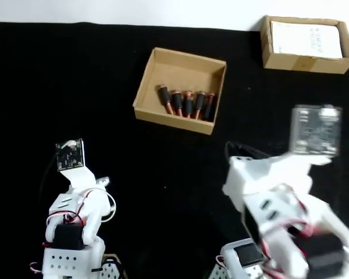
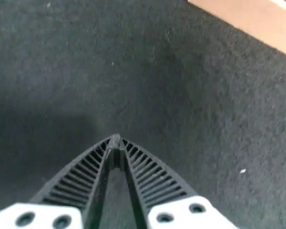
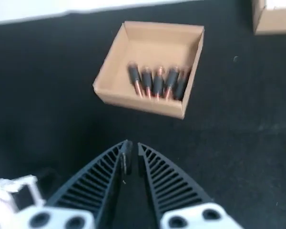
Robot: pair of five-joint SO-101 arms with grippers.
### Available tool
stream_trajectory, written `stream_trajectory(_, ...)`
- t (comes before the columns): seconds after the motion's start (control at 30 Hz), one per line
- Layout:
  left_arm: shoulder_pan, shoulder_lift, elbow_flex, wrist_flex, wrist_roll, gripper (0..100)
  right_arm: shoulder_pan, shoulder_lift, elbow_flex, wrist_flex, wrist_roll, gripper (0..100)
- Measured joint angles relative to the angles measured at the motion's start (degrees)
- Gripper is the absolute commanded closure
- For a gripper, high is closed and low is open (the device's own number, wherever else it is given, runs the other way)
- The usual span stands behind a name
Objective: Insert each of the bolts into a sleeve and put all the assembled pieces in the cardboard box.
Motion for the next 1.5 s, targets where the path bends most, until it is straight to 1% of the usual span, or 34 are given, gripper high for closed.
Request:
stream_trajectory(0.07, 0.0, 0.0, 0.0, 1.4, 0.0, 99, 1.4, -3.7, 11.8, -7.1, 0.0, 99.2)
stream_trajectory(0.27, 0.0, 0.0, 0.0, 3.4, 0.0, 99, 5.7, -13.7, 45.7, -32.7, 0.0, 99.2)
stream_trajectory(0.33, -0.4, 0.0, 0.0, 5.0, 0.0, 99, 5.9, -17.5, 54.9, -37.6, 0.0, 99.2)
stream_trajectory(0.43, -2.3, 0.0, 0.0, 6.9, 0.0, 99, 6.2, -23.7, 66.8, -40.2, 0.0, 99.2)
stream_trajectory(0.53, -3.9, 0.0, 0.0, 9.5, 0.0, 99, 6.4, -30.1, 75.8, -40.5, 0.0, 99.2)
stream_trajectory(0.63, -4.3, 0.0, 0.0, 12.3, 0.0, 99, 6.3, -35.4, 77.0, -40.0, 0.0, 99.2)
stream_trajectory(0.77, -4.3, 0.0, 0.0, 14.9, 0.0, 99, 6.3, -39.7, 77.0, -31.3, 0.0, 99.2)
stream_trajectory(0.9, -4.3, -0.1, 0.0, 15.2, 0.0, 99, 6.6, -40.3, 77.0, -21.5, 0.0, 99.2)
stream_trajectory(0.97, -4.3, -0.1, 0.0, 15.2, 0.0, 99, 7.1, -40.4, 77.0, -19.0, 0.0, 99.2)
stream_trajectory(1.5, -4.3, -0.1, 0.0, 15.2, 0.0, 99, 7.5, -40.4, 77.0, -17.7, 0.0, 99.2)
